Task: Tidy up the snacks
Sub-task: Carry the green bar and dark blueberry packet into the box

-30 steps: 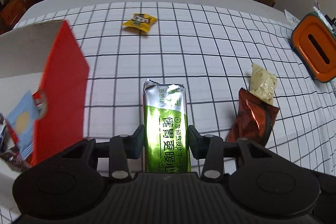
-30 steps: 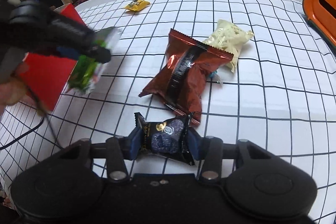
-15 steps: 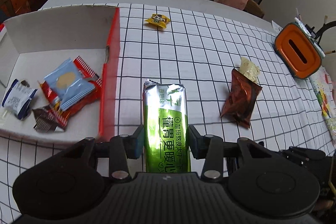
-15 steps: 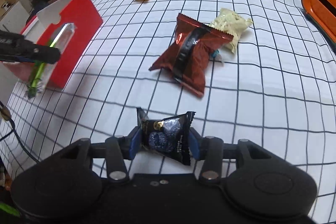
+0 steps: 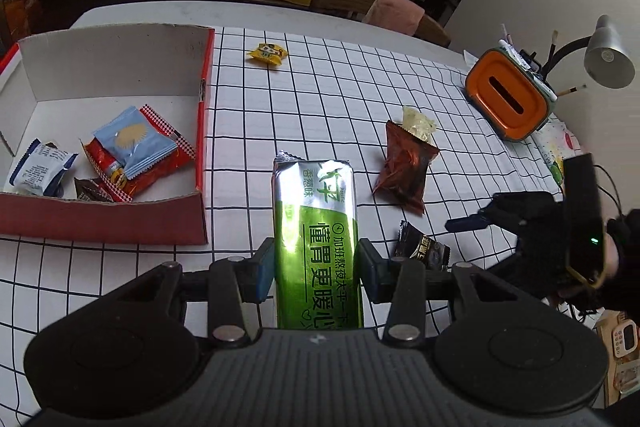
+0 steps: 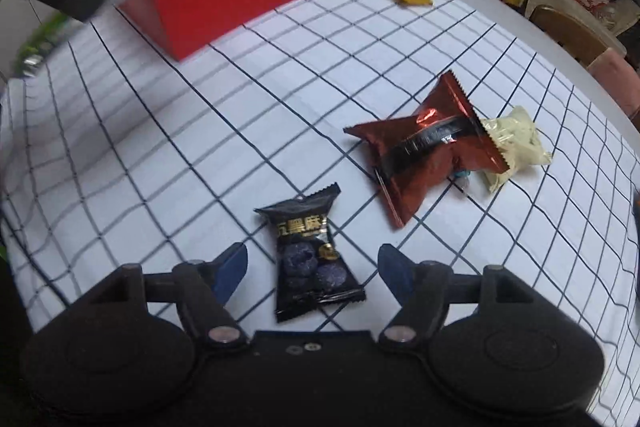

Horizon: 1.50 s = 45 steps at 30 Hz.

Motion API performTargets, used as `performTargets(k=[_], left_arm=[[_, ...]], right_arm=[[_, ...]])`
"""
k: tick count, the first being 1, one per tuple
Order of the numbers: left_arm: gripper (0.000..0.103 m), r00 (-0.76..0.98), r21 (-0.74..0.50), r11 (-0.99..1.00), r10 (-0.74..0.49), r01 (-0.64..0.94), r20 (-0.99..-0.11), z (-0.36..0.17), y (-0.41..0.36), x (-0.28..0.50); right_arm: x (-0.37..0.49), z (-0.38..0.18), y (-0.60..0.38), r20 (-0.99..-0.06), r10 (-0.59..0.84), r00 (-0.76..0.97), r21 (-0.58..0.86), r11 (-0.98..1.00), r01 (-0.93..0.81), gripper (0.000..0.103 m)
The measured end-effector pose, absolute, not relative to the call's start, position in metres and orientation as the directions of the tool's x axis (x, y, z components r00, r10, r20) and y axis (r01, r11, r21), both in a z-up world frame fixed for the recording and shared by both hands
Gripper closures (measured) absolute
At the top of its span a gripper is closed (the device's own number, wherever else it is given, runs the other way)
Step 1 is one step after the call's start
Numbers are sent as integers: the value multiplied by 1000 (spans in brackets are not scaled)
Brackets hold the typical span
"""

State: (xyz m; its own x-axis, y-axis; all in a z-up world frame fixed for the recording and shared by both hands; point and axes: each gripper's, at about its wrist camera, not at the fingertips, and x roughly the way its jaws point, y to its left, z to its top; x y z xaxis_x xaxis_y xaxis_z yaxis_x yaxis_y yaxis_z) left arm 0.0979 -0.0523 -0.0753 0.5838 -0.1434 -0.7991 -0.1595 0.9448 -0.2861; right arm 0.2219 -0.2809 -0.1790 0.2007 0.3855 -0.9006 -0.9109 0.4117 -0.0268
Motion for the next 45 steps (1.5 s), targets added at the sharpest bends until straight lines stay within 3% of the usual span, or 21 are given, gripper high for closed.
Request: performTargets(k=[8,12,15,29,45], left_arm=[[61,572,-285,938,-126,-196,-810,-82,-48,91],[61,572,-283,938,-124,-199,-811,-82,-46,88],[61,573,-283,938,-123,-198,-810,-83,-44,87],[61,596,-252,954,-108,-164,-796,-73,-21,81],[61,665,-178,970,-25,-164,-746,-31,63,65]], right_arm=[[224,-198,-270,-914,367,172,-21,382,-924,50],[223,-199,-269,-911,378,167,-4,395,-919,67],[224,-197,-271,-907,385,172,6,421,-907,71],[190,-139,-248,-850,454,268,20,536,-844,72],[155,-55,-167,-733,543,410,45,639,-768,72]])
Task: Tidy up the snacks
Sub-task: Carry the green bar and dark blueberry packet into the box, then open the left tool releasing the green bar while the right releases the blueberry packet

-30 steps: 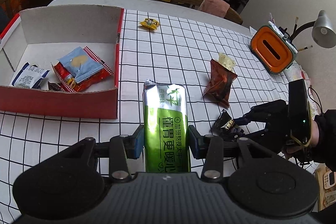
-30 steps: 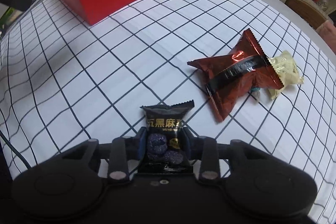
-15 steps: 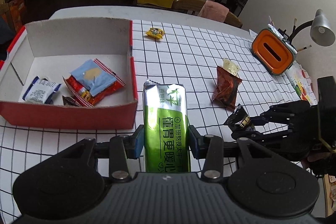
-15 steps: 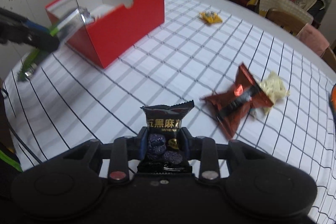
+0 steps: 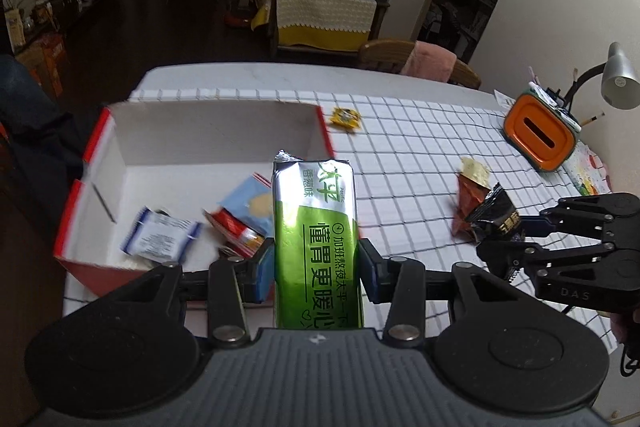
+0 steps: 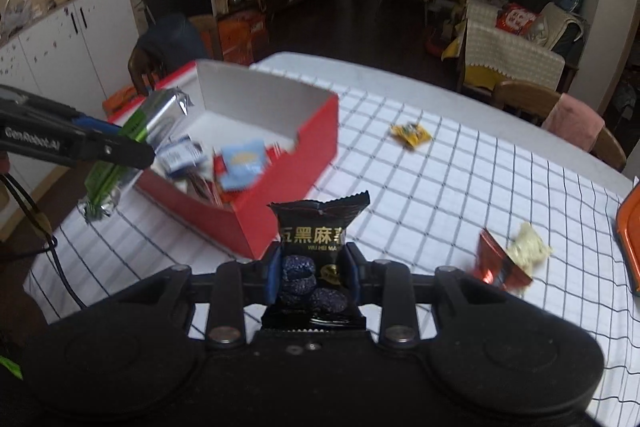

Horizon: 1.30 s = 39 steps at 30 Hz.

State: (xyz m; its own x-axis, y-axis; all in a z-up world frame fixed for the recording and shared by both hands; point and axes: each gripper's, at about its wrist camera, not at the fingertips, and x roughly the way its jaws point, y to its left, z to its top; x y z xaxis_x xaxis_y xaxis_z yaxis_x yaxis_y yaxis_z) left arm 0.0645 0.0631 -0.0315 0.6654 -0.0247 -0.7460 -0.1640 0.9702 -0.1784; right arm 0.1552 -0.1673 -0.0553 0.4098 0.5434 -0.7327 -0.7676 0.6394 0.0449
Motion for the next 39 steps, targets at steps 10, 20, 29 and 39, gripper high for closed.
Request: performTargets(k=[10,20,29,39], left_arm=[[61,677,-125,974,36,-188,-735,-23,117,64],[61,657,-81,978,66,-191,-751,-32,172,87],[61,608,-38,976,103,-214,-787,-56,189,100],[61,585,-31,973,111,-227,-803,-71,191,89]], right_arm=[[147,-44,-104,-704,559,438,50,654,-755,72],[166,-59,-43,-718,528,454,45,686,-726,72],[181,-100,15,-787,465,406,21,677,-735,72],[174,-130,42,-827,443,346,24,642,-766,72]])
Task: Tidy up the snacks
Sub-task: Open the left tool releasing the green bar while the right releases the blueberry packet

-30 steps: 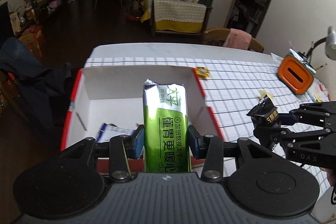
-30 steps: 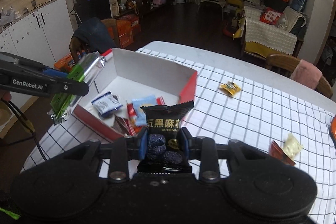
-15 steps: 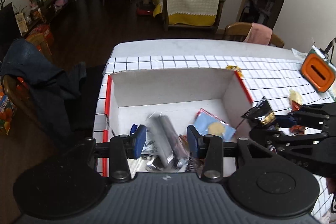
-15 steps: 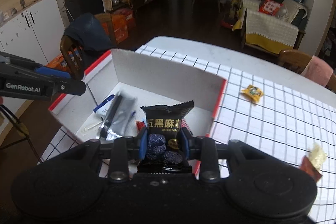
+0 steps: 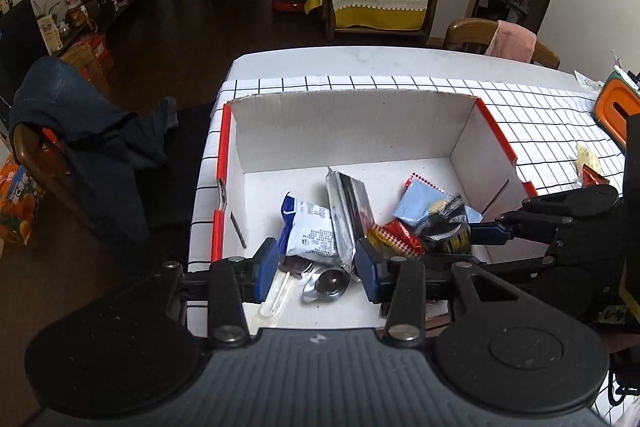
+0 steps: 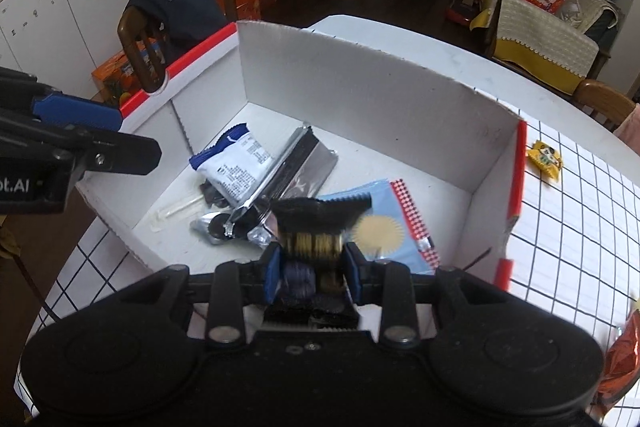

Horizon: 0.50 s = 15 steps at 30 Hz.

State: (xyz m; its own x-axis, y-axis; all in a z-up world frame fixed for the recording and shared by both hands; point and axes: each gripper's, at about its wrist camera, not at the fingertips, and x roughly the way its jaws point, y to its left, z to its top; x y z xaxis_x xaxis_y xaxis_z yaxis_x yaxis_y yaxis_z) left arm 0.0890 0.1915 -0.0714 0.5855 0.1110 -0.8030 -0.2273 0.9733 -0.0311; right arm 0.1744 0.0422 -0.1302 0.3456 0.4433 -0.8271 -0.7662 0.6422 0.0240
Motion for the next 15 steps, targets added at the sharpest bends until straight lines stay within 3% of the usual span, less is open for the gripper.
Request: performTargets(k=[15], left_arm=[[61,624,-45,977,98,-208,-775,-59,177,75]], right_arm=[[165,-97,7,-769,545,333,140,652,-745,70]])
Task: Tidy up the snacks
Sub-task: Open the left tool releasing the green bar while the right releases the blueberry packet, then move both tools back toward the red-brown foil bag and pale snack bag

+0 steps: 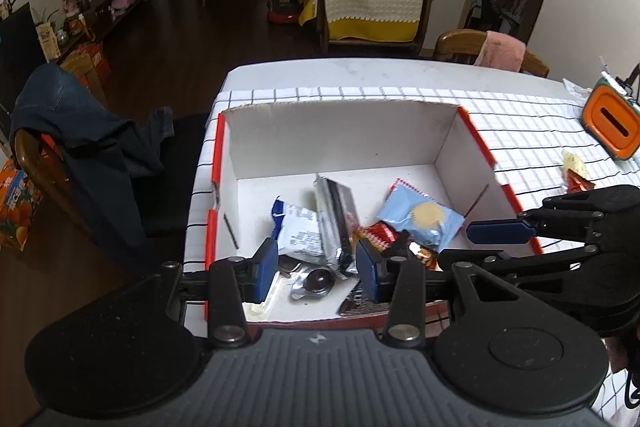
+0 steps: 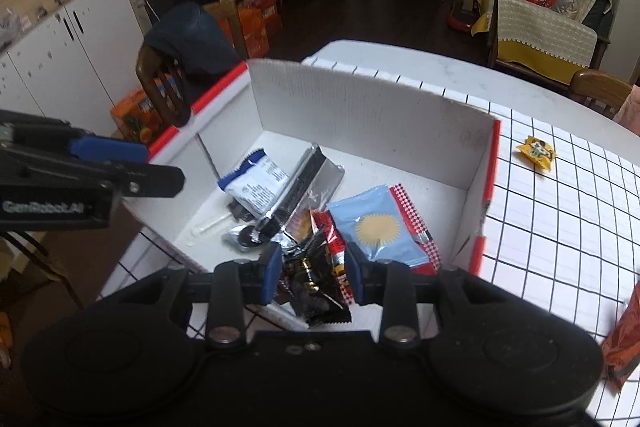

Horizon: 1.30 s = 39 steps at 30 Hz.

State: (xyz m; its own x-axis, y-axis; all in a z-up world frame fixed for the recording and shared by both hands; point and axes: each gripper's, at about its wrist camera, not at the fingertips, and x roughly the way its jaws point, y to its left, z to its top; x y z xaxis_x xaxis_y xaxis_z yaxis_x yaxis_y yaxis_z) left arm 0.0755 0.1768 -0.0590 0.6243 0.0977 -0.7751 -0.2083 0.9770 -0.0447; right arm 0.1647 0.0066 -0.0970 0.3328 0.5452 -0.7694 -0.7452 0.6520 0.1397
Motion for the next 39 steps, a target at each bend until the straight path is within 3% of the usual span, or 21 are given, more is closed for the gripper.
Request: performTargets(k=[7,16,18,21,26,30,32,39], left_arm=[[60,662,-50,984,75,-169,-746,-44,155,71],[40,708,-49,995,28,-88,-706,-27,109,73],[33,719,-46,997,18,-68,-695,-24,96,75],[27,731,-41,999,-4,-33,-682,-21,76,79],[22,738,-37,999,-45,27,-673,-17,37,91],[18,744,-29,998,-64,60,-665,-18,5,101],[17,749,-26,997,-71,71,-659,-19,-12,107],[12,744,-36,994,-104,107,-660,-32,-65,132]], right_arm=[[153,-70,-25,-721,596,354,181,655,-733,68],[148,-50,-79,-682,605,411,206,698,-686,59],[149,-48,-94,-677,597,430,203,713,-671,54],[151,-47,-119,-667,588,458,200,733,-649,35],[157,-45,-160,-662,568,489,198,762,-617,21],[164,-44,-193,-662,543,517,181,785,-592,16],[169,-45,-210,-665,526,530,172,798,-577,2],[191,-56,-264,-690,467,552,147,838,-525,0]])
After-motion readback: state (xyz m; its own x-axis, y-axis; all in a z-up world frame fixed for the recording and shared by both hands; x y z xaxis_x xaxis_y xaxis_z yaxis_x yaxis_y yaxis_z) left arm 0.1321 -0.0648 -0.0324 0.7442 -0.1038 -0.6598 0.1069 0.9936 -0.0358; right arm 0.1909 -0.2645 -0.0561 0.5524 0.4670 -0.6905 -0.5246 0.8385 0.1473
